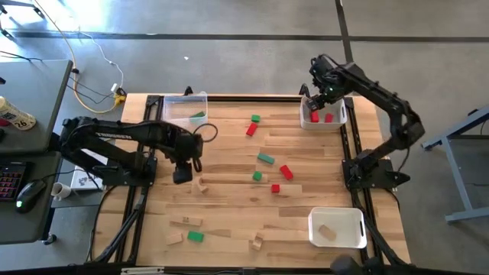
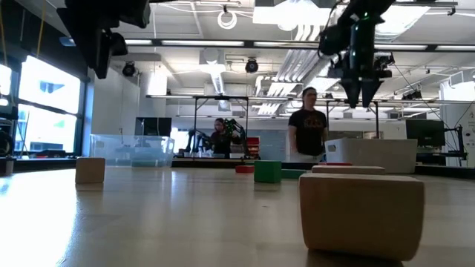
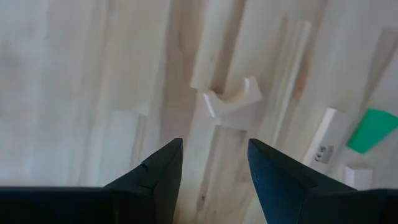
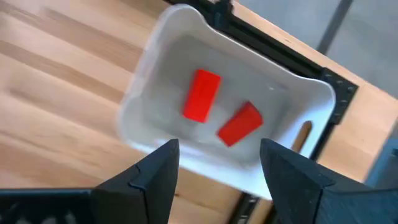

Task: Sort & place blocks by color
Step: Put the brown block into the white bin

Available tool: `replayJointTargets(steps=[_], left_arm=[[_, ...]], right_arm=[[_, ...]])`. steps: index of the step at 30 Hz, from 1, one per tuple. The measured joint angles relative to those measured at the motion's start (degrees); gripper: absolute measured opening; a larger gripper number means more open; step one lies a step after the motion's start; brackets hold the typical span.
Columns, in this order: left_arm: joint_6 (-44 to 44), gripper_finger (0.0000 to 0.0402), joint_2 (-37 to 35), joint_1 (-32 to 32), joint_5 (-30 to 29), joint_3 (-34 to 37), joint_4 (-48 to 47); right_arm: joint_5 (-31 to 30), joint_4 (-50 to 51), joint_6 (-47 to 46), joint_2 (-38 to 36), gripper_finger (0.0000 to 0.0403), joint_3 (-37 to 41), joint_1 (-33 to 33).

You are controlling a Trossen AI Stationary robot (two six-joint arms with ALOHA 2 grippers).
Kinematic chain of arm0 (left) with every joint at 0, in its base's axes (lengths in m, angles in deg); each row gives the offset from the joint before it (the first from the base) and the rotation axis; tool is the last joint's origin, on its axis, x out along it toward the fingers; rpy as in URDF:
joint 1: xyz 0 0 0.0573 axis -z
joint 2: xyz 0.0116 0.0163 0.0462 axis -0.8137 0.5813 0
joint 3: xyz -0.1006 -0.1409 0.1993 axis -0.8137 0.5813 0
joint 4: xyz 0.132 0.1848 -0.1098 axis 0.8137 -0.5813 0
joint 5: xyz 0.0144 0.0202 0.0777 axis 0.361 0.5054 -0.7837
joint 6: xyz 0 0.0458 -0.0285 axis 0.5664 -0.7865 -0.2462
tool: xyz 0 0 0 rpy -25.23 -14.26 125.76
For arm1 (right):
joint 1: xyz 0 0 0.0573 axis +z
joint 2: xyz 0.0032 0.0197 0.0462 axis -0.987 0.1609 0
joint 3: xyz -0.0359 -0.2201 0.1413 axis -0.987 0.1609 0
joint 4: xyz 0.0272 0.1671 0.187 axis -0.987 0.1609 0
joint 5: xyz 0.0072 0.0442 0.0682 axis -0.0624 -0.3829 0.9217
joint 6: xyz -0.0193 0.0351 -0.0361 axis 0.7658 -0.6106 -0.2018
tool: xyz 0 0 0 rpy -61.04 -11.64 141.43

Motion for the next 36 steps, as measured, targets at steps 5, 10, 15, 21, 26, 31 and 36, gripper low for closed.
replayJointTargets(steps=[5,10,15,21,26,31,36], left_arm=[[4.38,0.0170,-0.04,6.19,0.44,1.42,0.48],[9.05,0.0170,-0.04,13.98,1.44,5.30,1.98],[13.73,0.0170,-0.04,22.01,2.56,7.87,6.89],[19.62,0.0170,0.61,30.04,-1.13,8.15,9.44],[23.64,0.0170,1.69,34.81,-4.20,8.15,10.99],[24.46,0.0170,5.93,37.65,-4.29,8.15,13.71],[23.39,0.0170,12.37,38.58,-2.79,8.15,16.09]], right_arm=[[1.66,0.01,-5.81,-5.38,0.0211,0.00,4.71],[1.63,0.02,-10.48,-9.05,0.0211,-0.02,10.60],[1.59,0.16,-15.29,-10.64,0.0211,-0.02,17.05],[1.55,0.27,-19.28,-10.64,0.0211,-0.02,24.04],[1.11,0.28,-22.19,-10.64,0.0211,-0.02,29.10],[1.09,0.26,-24.31,-10.62,0.0211,-0.02,33.52],[0.96,0.24,-25.35,-10.62,0.0211,-0.02,36.82]])
